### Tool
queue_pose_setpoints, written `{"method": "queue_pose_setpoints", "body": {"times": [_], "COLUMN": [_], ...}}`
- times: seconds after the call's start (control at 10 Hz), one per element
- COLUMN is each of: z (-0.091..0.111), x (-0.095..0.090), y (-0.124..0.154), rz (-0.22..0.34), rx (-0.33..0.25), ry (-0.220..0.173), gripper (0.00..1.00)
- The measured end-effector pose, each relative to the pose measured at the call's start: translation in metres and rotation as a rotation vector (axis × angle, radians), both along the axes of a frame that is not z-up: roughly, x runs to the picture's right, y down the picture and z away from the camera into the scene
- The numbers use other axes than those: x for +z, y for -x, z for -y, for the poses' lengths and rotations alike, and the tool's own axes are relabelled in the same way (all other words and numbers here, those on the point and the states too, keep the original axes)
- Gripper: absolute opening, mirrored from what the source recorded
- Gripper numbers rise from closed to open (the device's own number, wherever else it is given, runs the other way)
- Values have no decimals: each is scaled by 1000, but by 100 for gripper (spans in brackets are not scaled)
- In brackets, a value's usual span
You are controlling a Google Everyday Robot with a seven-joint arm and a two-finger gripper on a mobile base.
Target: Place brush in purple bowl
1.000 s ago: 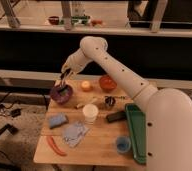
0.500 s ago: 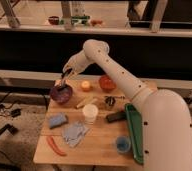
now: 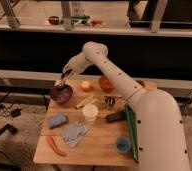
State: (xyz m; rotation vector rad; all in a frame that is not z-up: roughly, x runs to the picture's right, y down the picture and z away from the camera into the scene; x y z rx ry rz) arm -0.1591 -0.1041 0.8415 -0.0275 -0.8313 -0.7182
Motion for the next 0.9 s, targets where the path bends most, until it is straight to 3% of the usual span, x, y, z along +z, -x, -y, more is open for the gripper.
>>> {"method": "queue_pose_setpoints", "body": {"times": [0.5, 0.9], "z": [-14, -16], "x": [20, 25], "y": [8, 16], "rz": [-46, -47], "rx": [-70, -107], "ry": [18, 14], "gripper": [16, 16]}}
